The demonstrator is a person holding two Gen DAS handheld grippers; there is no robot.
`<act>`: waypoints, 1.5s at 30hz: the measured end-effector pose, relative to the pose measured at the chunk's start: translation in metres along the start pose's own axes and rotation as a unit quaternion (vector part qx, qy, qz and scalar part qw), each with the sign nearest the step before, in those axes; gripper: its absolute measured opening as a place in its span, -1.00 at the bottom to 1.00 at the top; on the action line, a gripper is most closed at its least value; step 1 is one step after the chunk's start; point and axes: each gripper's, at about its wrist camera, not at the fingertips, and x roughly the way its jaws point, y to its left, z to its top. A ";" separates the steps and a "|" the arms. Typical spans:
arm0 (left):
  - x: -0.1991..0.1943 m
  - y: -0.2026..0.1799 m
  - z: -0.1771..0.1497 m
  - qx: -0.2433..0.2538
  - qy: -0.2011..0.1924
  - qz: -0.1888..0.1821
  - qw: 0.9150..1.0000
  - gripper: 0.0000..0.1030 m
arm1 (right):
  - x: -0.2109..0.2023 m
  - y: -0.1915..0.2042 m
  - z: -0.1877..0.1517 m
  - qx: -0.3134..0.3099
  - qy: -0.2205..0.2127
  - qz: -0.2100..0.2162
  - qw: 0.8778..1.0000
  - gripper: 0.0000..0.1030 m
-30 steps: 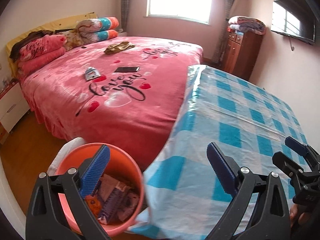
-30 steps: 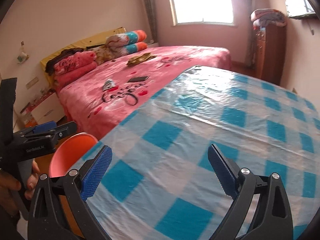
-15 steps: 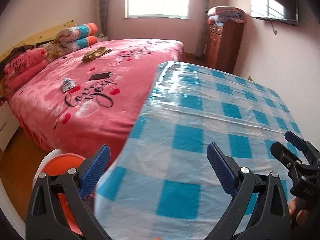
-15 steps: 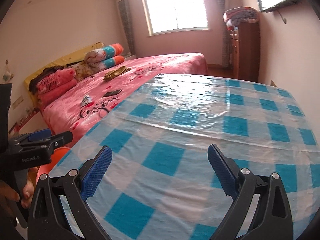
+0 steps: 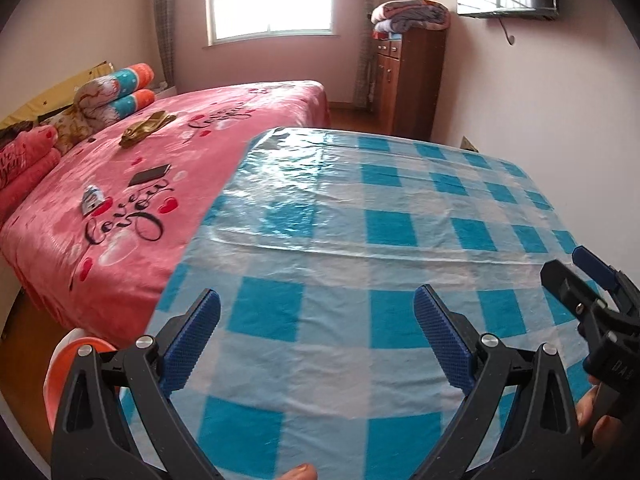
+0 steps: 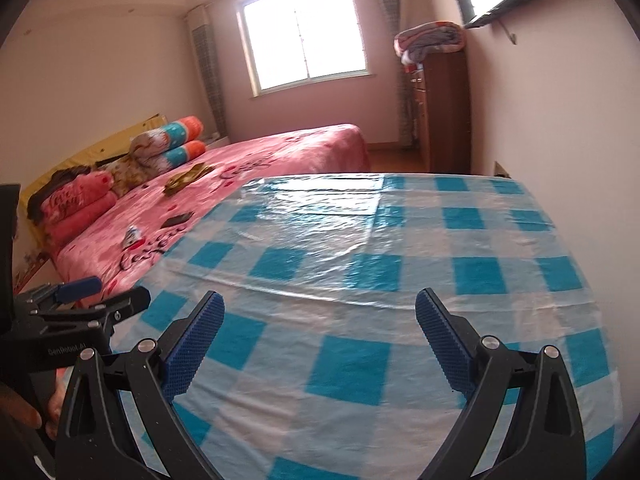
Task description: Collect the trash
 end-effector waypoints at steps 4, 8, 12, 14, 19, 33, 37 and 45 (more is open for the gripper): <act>0.004 -0.017 0.003 0.011 -0.002 -0.005 1.000 0.89 | -0.005 -0.019 0.001 0.015 -0.007 -0.015 1.000 0.85; 0.008 -0.032 0.008 0.016 -0.004 -0.015 1.000 0.90 | -0.009 -0.034 0.002 0.027 -0.014 -0.030 0.999 0.85; 0.011 -0.045 0.011 0.020 -0.005 -0.020 1.000 0.90 | -0.013 -0.049 0.003 0.038 -0.021 -0.044 0.998 0.85; 0.013 -0.052 0.013 0.023 -0.007 -0.024 0.999 0.90 | -0.014 -0.054 0.003 0.042 -0.023 -0.049 0.998 0.85; 0.016 -0.070 0.016 0.036 -0.012 -0.025 0.999 0.90 | -0.018 -0.067 0.003 0.049 -0.031 -0.063 0.996 0.85; 0.022 -0.106 0.020 0.058 -0.019 -0.021 0.998 0.91 | -0.024 -0.092 0.000 0.058 -0.039 -0.092 0.993 0.85; 0.023 -0.112 0.016 0.067 -0.017 -0.020 0.997 0.91 | -0.025 -0.098 -0.001 0.062 -0.038 -0.095 0.993 0.85; 0.021 -0.118 0.014 0.076 -0.020 -0.023 0.997 0.91 | -0.026 -0.102 -0.003 0.059 -0.040 -0.095 0.993 0.85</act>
